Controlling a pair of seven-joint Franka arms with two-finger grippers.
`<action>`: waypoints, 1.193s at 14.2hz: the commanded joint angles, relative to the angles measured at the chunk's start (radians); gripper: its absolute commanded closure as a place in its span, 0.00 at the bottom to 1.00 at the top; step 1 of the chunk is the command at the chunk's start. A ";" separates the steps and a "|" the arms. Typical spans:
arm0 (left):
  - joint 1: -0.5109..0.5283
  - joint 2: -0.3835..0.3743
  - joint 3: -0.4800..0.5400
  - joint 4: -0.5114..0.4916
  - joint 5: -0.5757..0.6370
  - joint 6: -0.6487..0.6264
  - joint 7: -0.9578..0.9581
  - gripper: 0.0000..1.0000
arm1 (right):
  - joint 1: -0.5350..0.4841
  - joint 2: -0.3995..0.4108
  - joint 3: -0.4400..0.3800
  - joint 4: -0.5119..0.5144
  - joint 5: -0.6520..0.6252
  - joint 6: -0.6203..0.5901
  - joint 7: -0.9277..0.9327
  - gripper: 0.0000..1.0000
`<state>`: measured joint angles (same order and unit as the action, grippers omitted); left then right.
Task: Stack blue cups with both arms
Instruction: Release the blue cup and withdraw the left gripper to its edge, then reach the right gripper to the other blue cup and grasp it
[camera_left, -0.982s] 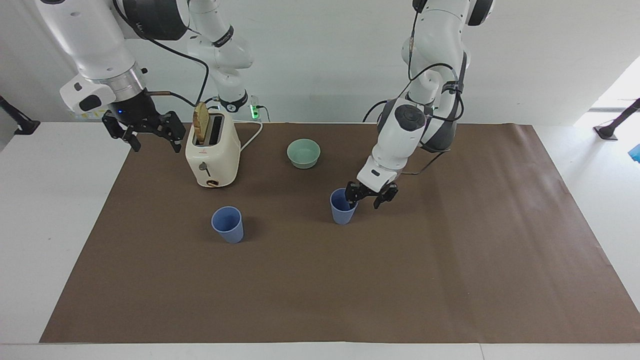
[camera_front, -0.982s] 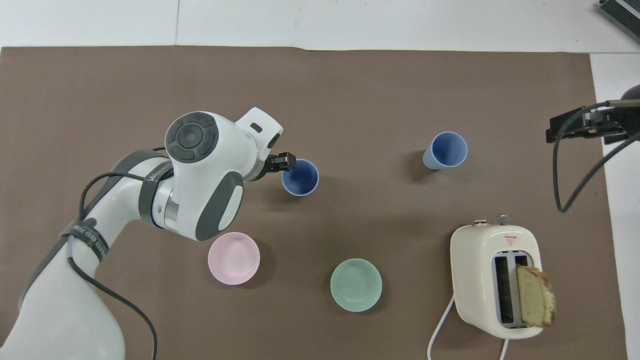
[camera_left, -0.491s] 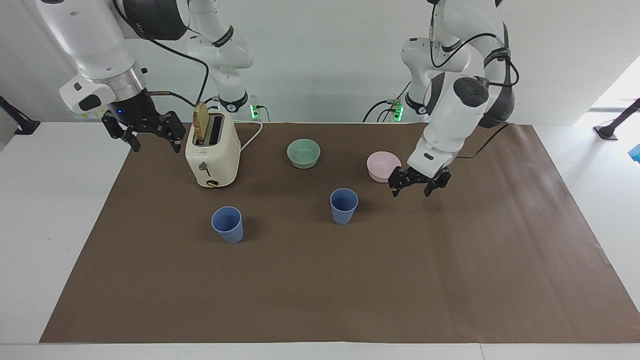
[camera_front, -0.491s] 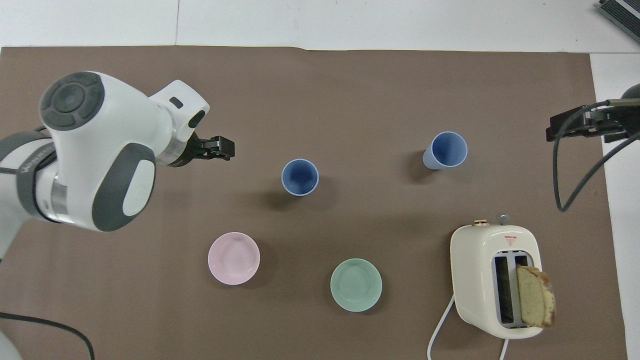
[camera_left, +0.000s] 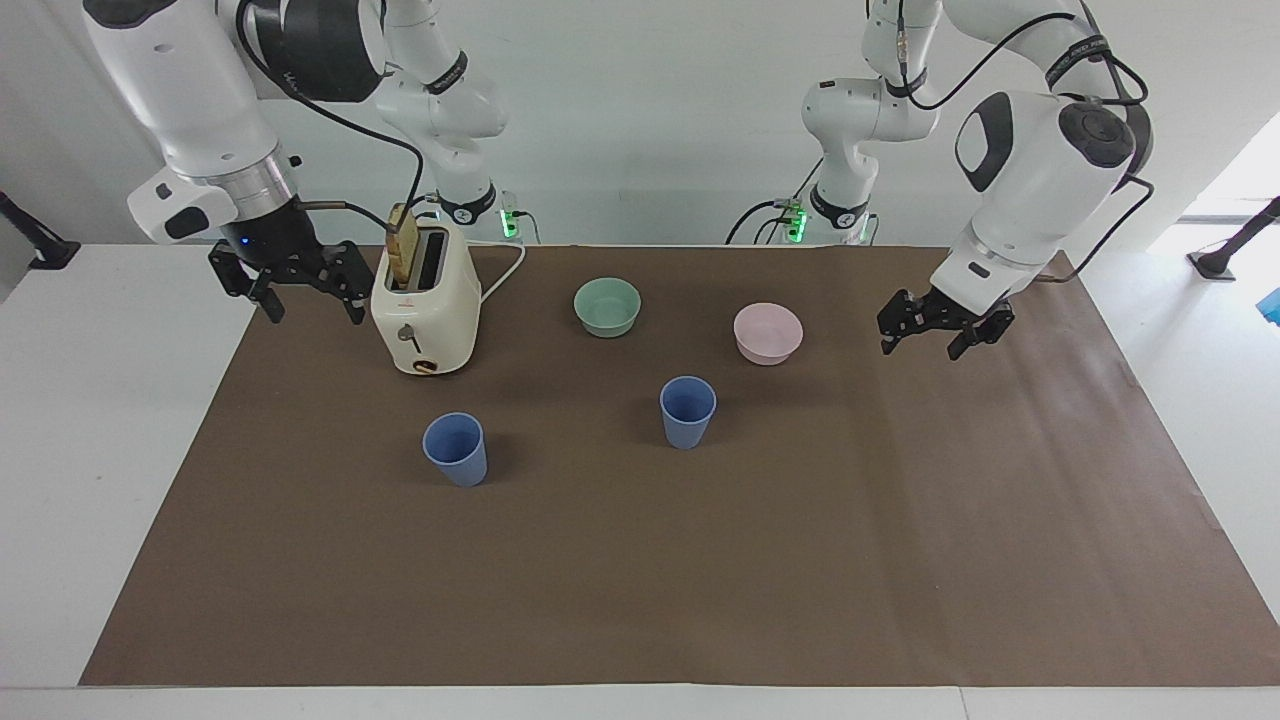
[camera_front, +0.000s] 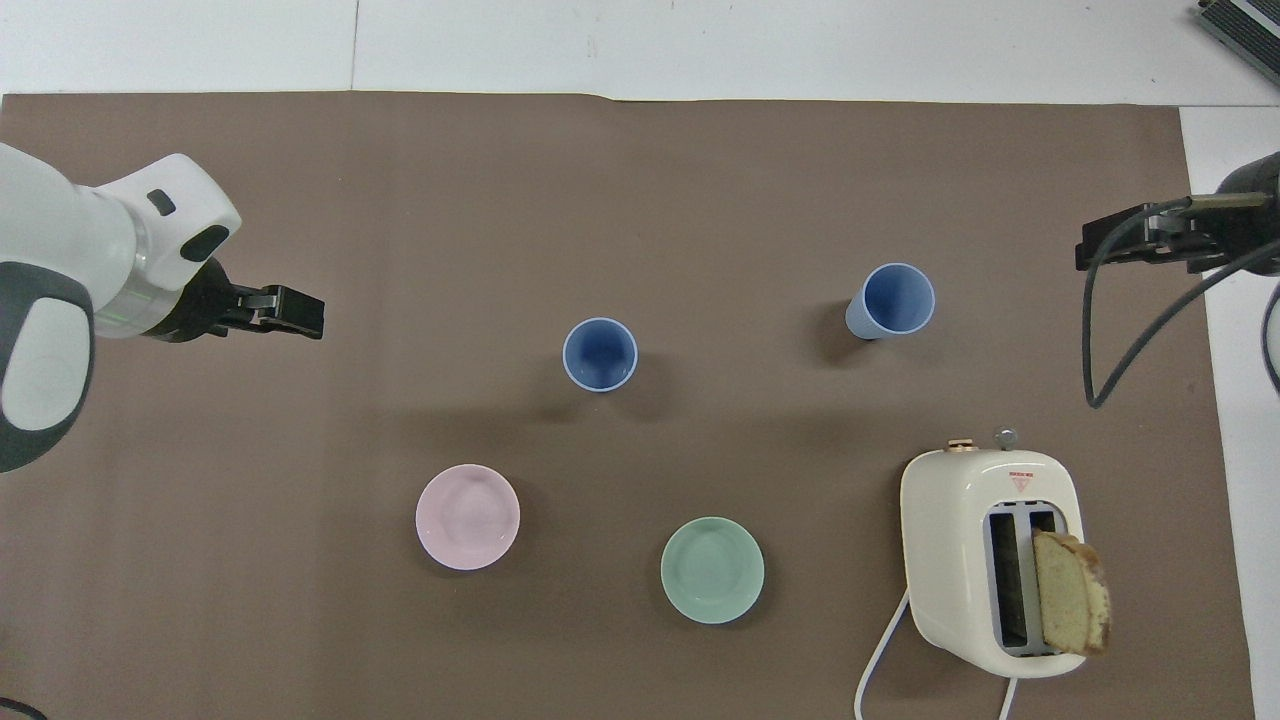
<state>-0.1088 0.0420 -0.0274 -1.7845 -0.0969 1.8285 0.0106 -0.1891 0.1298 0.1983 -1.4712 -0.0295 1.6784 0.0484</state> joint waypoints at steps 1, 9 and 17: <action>0.040 -0.046 -0.012 0.002 0.037 -0.052 0.064 0.00 | 0.016 -0.003 0.004 -0.105 0.019 0.113 -0.001 0.00; 0.040 -0.103 -0.006 0.180 0.079 -0.290 0.069 0.00 | 0.057 0.093 0.004 -0.224 0.019 0.276 -0.002 0.00; 0.041 -0.140 -0.005 0.178 0.074 -0.325 0.063 0.00 | 0.057 0.180 0.004 -0.274 0.010 0.408 -0.001 0.00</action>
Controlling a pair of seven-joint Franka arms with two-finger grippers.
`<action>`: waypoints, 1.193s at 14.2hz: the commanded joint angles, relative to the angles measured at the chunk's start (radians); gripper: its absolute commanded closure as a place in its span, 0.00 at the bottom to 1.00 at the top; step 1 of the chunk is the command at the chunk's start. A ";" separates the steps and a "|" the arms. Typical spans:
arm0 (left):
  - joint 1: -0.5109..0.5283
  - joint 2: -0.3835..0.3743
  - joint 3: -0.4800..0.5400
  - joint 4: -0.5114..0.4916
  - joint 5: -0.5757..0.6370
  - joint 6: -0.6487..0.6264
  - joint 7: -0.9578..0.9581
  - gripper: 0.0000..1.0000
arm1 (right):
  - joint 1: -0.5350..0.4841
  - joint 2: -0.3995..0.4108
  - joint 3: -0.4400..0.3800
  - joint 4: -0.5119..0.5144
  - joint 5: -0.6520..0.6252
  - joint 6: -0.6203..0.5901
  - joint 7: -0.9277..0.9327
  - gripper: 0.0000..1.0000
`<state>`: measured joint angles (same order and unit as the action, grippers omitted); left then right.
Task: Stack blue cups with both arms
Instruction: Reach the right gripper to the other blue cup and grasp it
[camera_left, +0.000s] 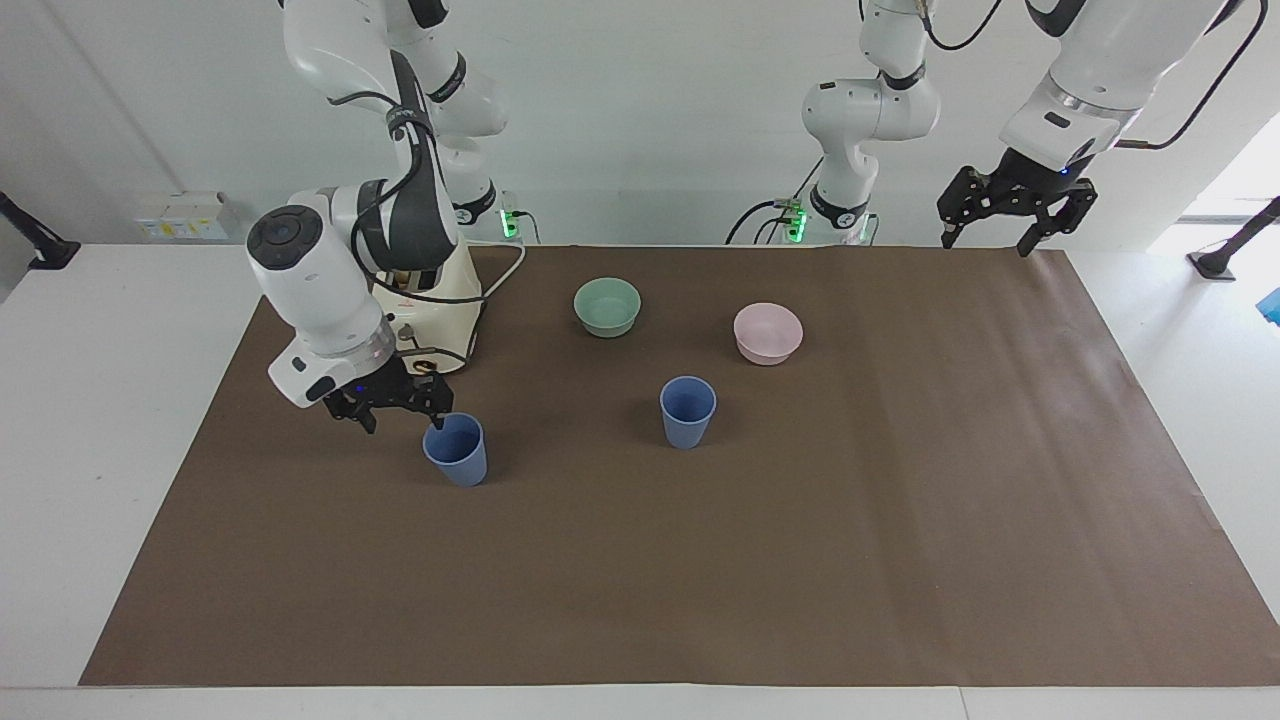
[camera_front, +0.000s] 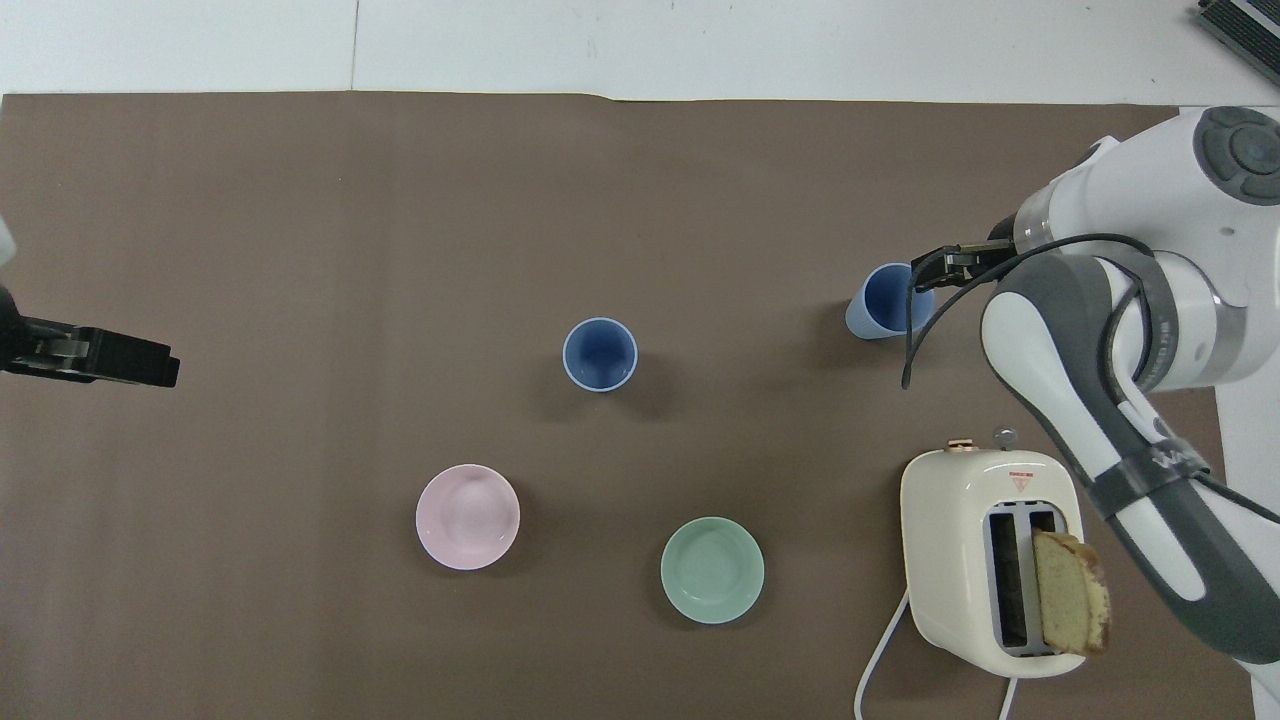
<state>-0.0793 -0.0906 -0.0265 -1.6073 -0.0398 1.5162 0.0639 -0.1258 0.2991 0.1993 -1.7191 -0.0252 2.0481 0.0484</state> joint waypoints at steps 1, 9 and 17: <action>0.010 -0.009 -0.001 0.001 0.017 -0.014 0.007 0.00 | -0.005 0.020 0.003 -0.039 0.005 0.070 -0.001 0.00; 0.010 -0.009 0.002 0.001 0.017 -0.022 0.007 0.00 | -0.003 0.055 0.003 -0.082 0.001 0.130 -0.033 0.65; 0.010 -0.009 0.002 0.001 0.017 -0.022 0.007 0.00 | 0.014 0.058 0.003 -0.073 -0.004 0.138 -0.027 1.00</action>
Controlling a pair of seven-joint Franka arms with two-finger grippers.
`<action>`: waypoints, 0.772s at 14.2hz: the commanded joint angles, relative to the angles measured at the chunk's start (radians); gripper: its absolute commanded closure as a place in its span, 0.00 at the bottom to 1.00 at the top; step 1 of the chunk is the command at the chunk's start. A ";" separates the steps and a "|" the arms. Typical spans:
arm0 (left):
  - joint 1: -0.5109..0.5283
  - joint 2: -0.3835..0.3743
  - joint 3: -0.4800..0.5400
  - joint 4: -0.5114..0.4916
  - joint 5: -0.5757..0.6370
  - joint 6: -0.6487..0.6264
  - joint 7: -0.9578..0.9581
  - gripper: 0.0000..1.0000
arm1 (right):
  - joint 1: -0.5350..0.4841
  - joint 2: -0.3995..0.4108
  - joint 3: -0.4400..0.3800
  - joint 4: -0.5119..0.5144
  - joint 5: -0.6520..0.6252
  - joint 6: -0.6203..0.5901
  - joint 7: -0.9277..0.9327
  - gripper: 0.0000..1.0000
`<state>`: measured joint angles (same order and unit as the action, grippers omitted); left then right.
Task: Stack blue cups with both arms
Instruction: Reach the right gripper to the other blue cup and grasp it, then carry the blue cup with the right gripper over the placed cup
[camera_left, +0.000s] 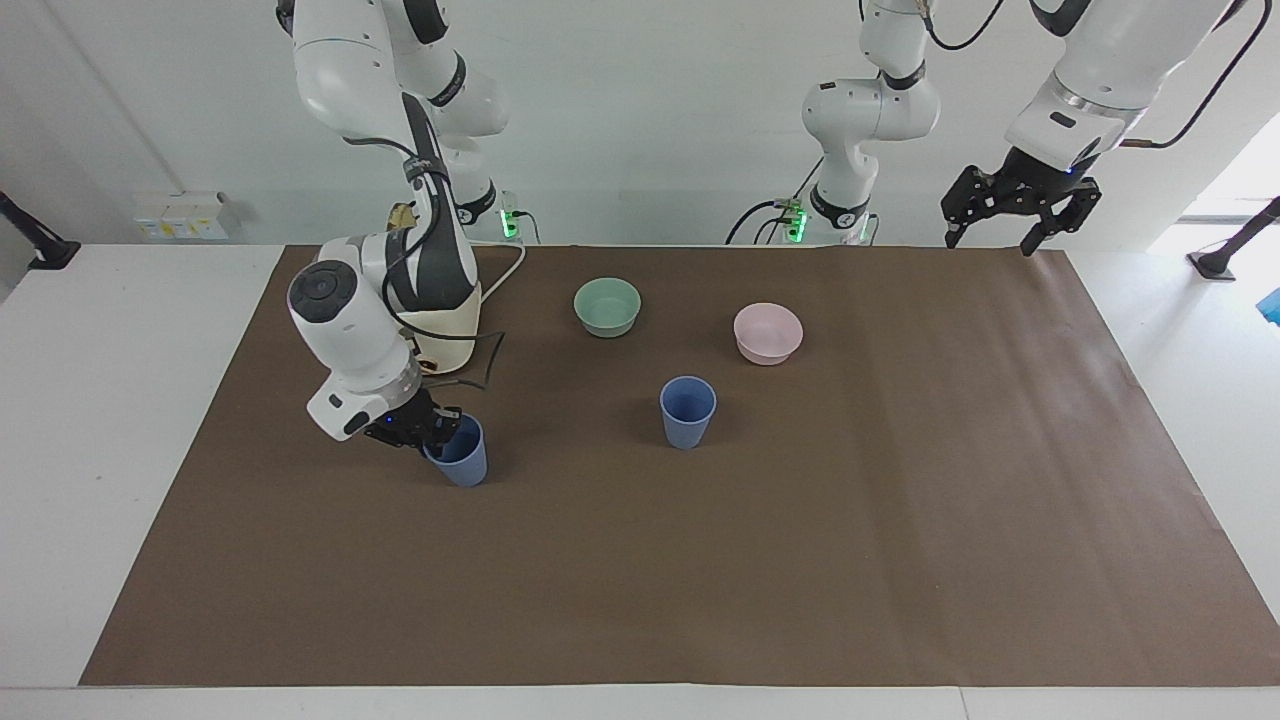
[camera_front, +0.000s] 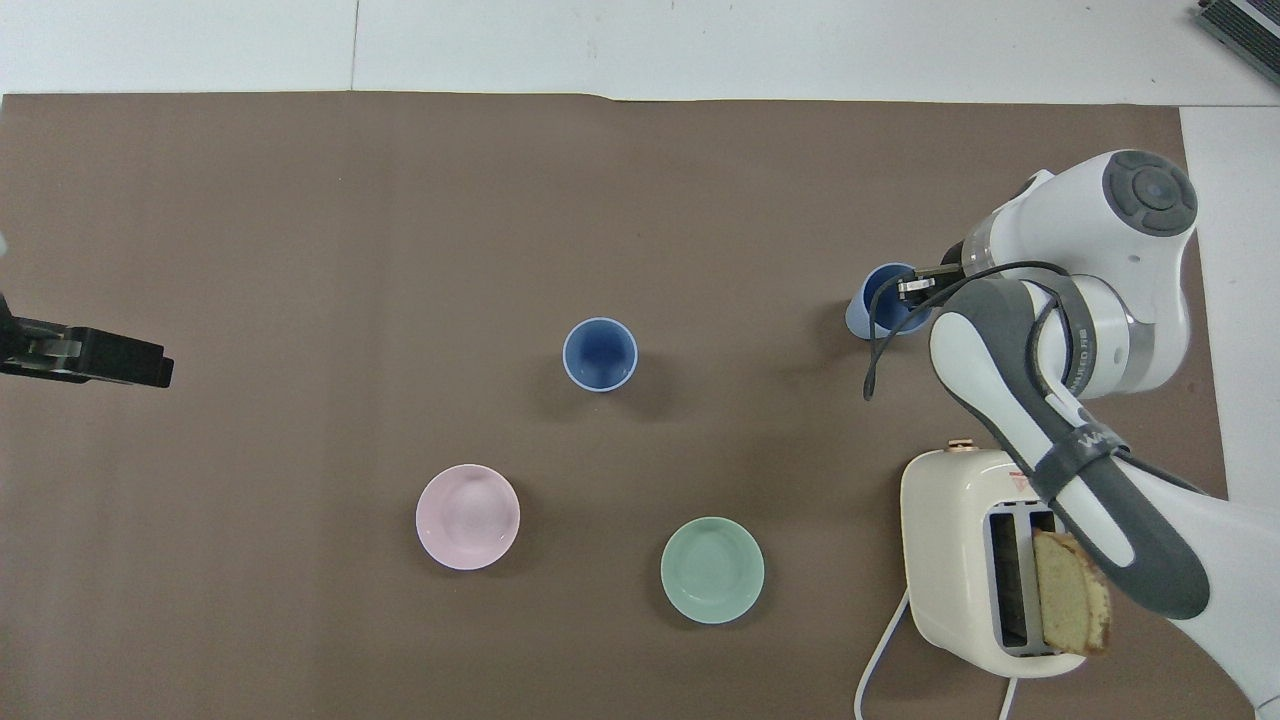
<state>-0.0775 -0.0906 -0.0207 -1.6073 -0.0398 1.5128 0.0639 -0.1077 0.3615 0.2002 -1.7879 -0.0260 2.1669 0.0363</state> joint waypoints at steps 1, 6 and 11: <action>0.008 -0.009 -0.004 0.001 0.017 -0.019 0.007 0.00 | -0.004 -0.003 0.002 0.007 -0.003 0.019 -0.010 1.00; 0.008 -0.009 -0.004 0.000 0.017 -0.019 0.007 0.00 | 0.069 -0.013 0.002 0.154 0.009 -0.129 0.058 1.00; 0.008 -0.009 -0.004 0.001 0.017 -0.019 0.007 0.00 | 0.212 -0.007 0.004 0.320 0.009 -0.295 0.246 1.00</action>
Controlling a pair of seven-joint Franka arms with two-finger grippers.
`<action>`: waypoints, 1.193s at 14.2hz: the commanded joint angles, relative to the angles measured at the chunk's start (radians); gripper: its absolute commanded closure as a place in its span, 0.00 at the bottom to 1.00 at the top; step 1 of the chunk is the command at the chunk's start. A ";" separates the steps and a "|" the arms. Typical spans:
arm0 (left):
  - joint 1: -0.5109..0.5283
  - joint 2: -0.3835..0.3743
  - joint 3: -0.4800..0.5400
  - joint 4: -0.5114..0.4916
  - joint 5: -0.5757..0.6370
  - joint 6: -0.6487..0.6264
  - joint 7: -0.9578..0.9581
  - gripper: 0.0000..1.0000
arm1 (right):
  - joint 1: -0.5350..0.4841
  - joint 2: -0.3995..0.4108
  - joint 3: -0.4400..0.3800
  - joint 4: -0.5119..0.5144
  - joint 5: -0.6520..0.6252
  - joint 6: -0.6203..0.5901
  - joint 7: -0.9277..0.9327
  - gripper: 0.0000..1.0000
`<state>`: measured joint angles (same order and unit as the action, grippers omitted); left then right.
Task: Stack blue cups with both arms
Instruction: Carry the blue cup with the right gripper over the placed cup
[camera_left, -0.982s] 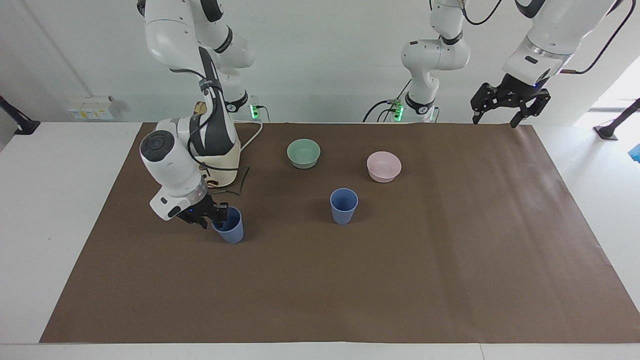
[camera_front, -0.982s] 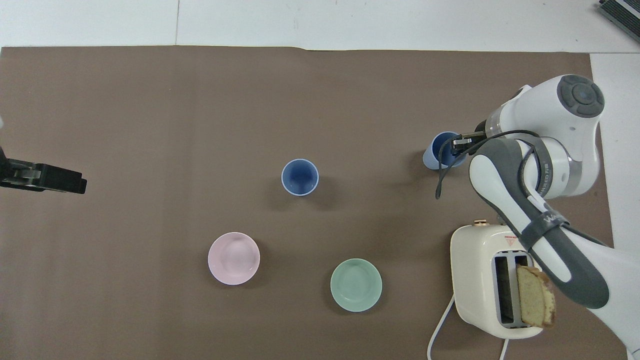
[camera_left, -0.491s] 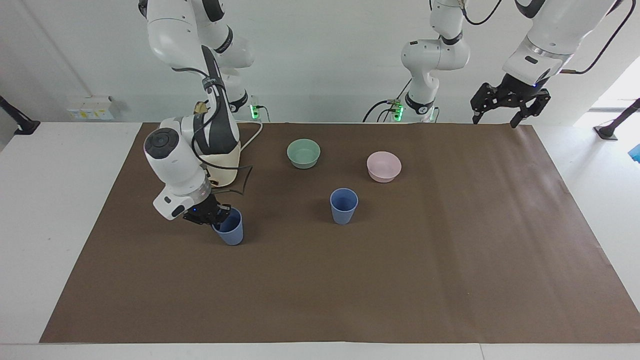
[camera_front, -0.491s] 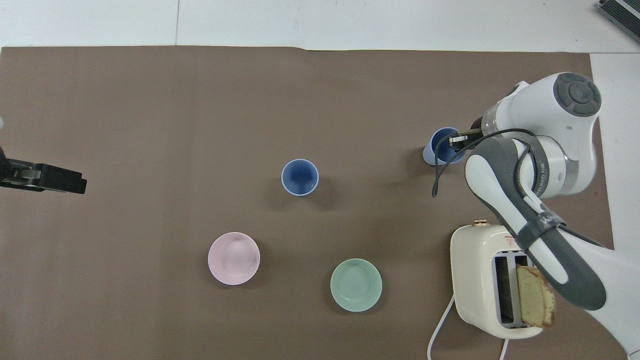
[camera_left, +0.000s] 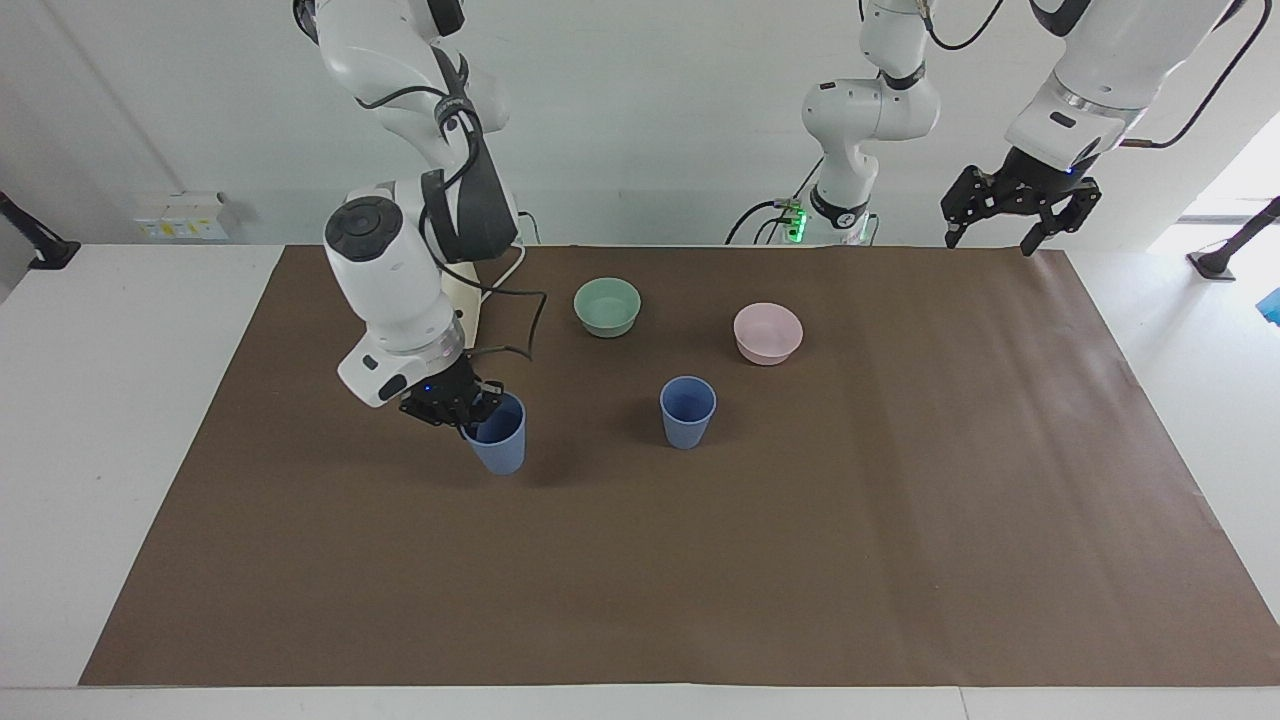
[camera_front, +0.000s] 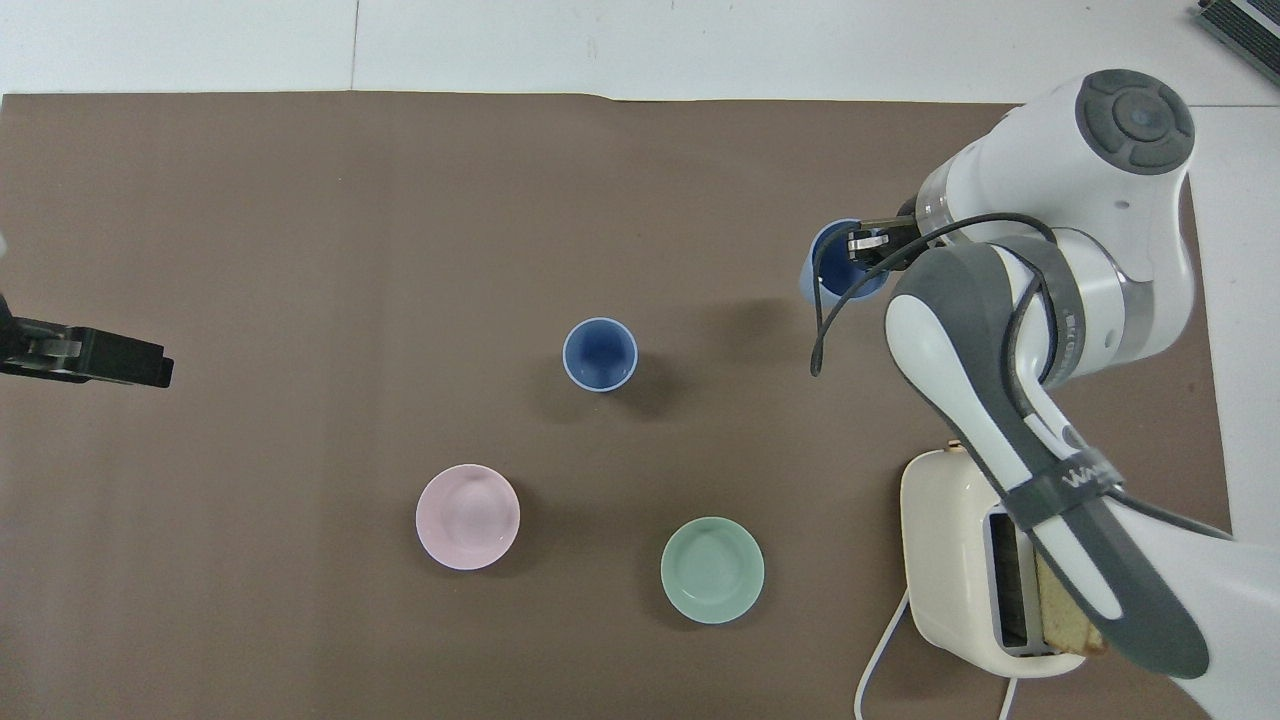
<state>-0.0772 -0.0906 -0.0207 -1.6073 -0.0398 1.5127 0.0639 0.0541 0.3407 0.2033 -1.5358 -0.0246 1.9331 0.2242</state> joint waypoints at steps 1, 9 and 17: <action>0.008 -0.009 -0.004 0.001 0.017 -0.019 0.007 0.00 | 0.088 0.023 0.001 0.100 0.008 -0.062 0.143 1.00; 0.008 -0.009 -0.004 0.001 0.017 -0.019 0.007 0.00 | 0.274 0.058 0.001 0.210 0.008 -0.074 0.360 1.00; 0.008 -0.009 -0.004 0.000 0.017 -0.019 0.007 0.00 | 0.322 0.083 0.018 0.207 0.011 -0.068 0.405 1.00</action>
<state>-0.0770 -0.0906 -0.0207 -1.6073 -0.0398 1.5126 0.0639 0.3812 0.4070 0.2135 -1.3615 -0.0241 1.8817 0.6079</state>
